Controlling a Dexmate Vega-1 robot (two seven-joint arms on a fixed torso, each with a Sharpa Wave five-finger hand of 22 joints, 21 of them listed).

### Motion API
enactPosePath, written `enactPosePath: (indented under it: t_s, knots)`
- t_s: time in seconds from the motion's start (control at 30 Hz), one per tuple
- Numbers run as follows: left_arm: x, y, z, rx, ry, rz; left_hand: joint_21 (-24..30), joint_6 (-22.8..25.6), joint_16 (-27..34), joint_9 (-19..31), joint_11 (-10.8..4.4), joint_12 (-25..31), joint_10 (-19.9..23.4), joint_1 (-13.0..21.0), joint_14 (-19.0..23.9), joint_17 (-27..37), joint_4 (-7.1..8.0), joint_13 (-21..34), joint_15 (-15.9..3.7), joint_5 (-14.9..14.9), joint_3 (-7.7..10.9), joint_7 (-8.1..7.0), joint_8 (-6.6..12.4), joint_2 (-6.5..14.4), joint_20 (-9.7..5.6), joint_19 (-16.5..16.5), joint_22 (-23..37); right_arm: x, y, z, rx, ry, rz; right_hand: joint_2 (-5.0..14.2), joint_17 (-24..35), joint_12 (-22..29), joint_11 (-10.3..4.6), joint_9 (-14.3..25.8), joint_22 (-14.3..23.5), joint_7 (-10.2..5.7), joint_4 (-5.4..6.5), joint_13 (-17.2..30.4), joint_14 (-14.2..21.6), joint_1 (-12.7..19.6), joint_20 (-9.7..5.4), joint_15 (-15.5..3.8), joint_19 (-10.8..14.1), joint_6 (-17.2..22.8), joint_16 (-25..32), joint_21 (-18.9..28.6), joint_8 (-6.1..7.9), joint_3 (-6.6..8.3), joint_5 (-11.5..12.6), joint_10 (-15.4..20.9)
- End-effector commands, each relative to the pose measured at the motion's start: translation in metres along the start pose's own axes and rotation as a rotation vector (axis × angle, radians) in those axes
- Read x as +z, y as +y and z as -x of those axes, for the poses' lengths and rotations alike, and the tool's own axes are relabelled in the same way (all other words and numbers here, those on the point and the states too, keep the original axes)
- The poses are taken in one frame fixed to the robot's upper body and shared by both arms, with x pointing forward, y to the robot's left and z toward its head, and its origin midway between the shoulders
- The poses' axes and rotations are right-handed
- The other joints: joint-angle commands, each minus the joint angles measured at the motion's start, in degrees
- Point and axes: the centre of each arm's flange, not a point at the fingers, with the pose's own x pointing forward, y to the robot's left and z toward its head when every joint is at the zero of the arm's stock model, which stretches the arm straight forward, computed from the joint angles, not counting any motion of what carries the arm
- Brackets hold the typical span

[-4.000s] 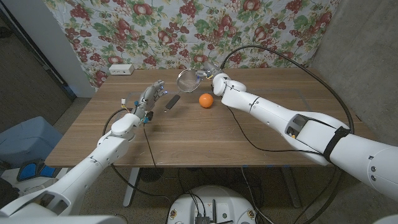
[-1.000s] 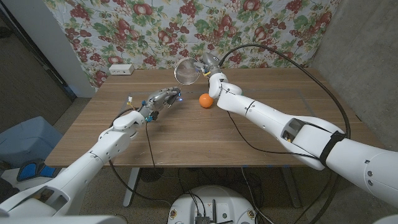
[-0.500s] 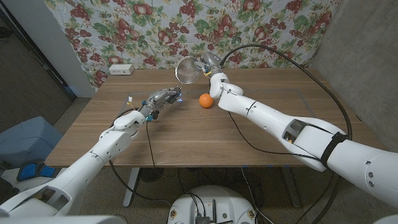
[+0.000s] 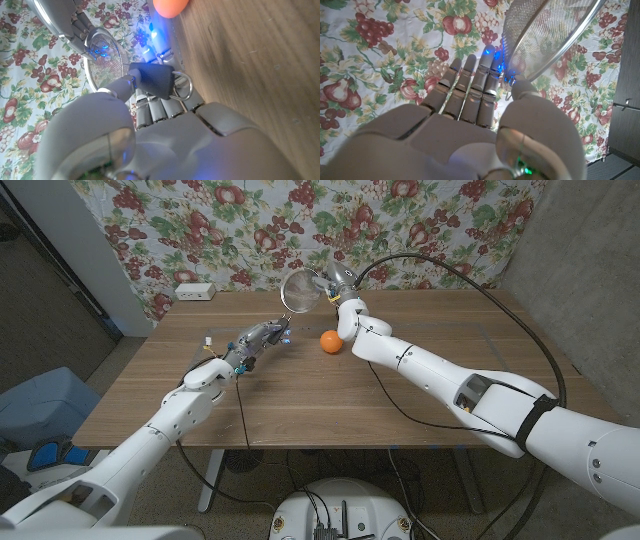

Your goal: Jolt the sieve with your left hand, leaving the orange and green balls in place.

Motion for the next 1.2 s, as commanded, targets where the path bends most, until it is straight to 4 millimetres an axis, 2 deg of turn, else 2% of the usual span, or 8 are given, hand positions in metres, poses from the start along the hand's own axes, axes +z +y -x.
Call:
enactPosePath:
  t_s: [0.03,0.13,0.3,0.4,0.5,0.67,1.0,1.2]
  knots:
    - [-0.002,0.004,0.004,0.058,-0.016,0.043,1.52,8.56,0.33,0.88,-3.60,0.36,6.70,-1.58,2.66,0.26,0.50,0.05,-3.91,0.15,0.43,4.90,1.17,0.46,-0.10,1.25,0.13,0.000,0.000,0.002,-0.024,-0.005,0.001,0.28,0.43,-0.64,-0.48,-0.25,0.16,-0.90,0.46,0.05,-0.30,-0.99,0.22,-6.03,-0.28,-0.95,-0.11,0.11,-0.58,-0.61,0.29,-1.10]
    - [-0.003,0.004,0.004,0.063,-0.014,0.049,2.27,10.42,0.49,1.31,-3.75,0.58,8.71,-2.24,4.18,0.32,0.74,0.01,-3.93,0.11,0.43,4.54,1.59,0.61,-0.16,1.70,0.14,-0.001,0.000,0.002,-0.023,-0.004,0.002,0.33,0.63,-0.95,-0.64,-0.41,0.16,-1.15,0.61,0.01,-0.55,-1.26,0.23,-6.02,-0.36,-1.50,-0.12,0.09,-0.83,-0.82,0.21,-1.66]
    - [-0.003,0.006,0.005,0.081,-0.014,0.080,3.25,11.98,0.63,1.77,-3.64,0.48,10.22,-1.86,5.60,0.36,-0.43,-0.04,-4.41,0.01,0.76,4.61,1.79,0.50,-0.36,2.50,0.15,-0.002,0.001,0.002,-0.008,0.004,0.008,0.33,1.09,-3.28,-0.19,-1.21,0.19,-1.90,0.91,-0.68,-1.76,-2.24,0.40,-5.58,-1.14,-4.30,-0.46,-0.16,-2.18,-1.45,-0.01,-5.58]
    - [-0.003,0.007,0.005,0.085,-0.013,0.091,3.69,12.55,0.88,2.02,-4.14,0.47,11.16,-1.58,6.57,0.47,-1.05,-0.05,-4.42,-0.07,0.82,4.31,1.76,0.44,-0.49,2.65,0.17,-0.003,0.001,0.002,0.010,0.010,0.003,-0.13,1.77,-8.69,0.27,-3.01,0.28,-2.26,1.01,-2.60,-4.56,-4.18,1.13,-4.35,-2.01,-10.49,-1.10,-0.39,-5.65,-2.76,-0.15,-13.70]
    - [-0.003,0.007,0.006,0.089,-0.012,0.097,4.00,12.85,0.88,2.16,-4.23,0.39,11.52,-1.50,6.92,0.45,-1.19,-0.05,-4.31,-0.09,0.88,4.33,1.72,0.49,-0.61,2.85,0.18,-0.004,0.000,0.002,0.027,0.022,0.009,-0.83,2.52,-12.54,1.03,-5.02,0.28,-3.22,0.86,-3.98,-7.22,-6.10,1.94,-2.91,-2.96,-20.10,-1.67,-0.73,-11.21,-4.34,0.00,-19.84]
    - [-0.003,0.007,0.006,0.100,-0.011,0.103,4.33,13.26,0.80,2.36,-4.04,0.21,11.79,-1.39,7.19,0.43,-1.43,-0.05,-4.39,-0.10,0.94,4.24,1.67,0.43,-0.74,2.89,0.19,-0.005,-0.001,0.002,0.053,0.037,0.033,-1.49,3.48,-16.01,1.15,-6.80,0.29,-3.79,0.61,-4.93,-10.90,-7.36,2.52,-2.20,-4.18,-27.73,-2.48,-1.24,-16.01,-5.99,-0.01,-26.69]
    - [0.000,0.004,0.007,0.136,0.001,0.123,5.10,14.14,0.73,2.77,-4.08,-0.03,12.79,-1.11,7.85,0.47,-1.91,-0.04,-4.41,-0.09,0.89,4.20,1.54,0.19,-0.93,3.09,0.19,-0.012,-0.007,0.005,0.080,0.012,0.001,-3.67,4.01,-19.17,2.06,-8.67,0.26,-3.13,2.33,-5.89,-16.81,-13.31,3.85,0.16,-5.78,-34.95,-5.07,-2.23,-20.50,-10.05,-2.33,-34.23]
    - [0.001,0.002,0.009,0.150,0.014,0.128,5.52,14.70,0.84,2.97,-4.45,-0.21,13.18,-0.82,8.38,0.55,-2.19,-0.03,-4.56,-0.07,0.84,4.25,1.50,0.11,-0.98,3.25,0.18,-0.016,-0.009,0.006,0.109,-0.011,-0.030,-4.29,4.05,-19.44,3.14,-8.97,0.29,-2.34,3.61,-6.14,-18.08,-16.83,4.92,1.29,-6.54,-36.10,-5.89,-2.69,-21.00,-11.78,-3.99,-35.57]
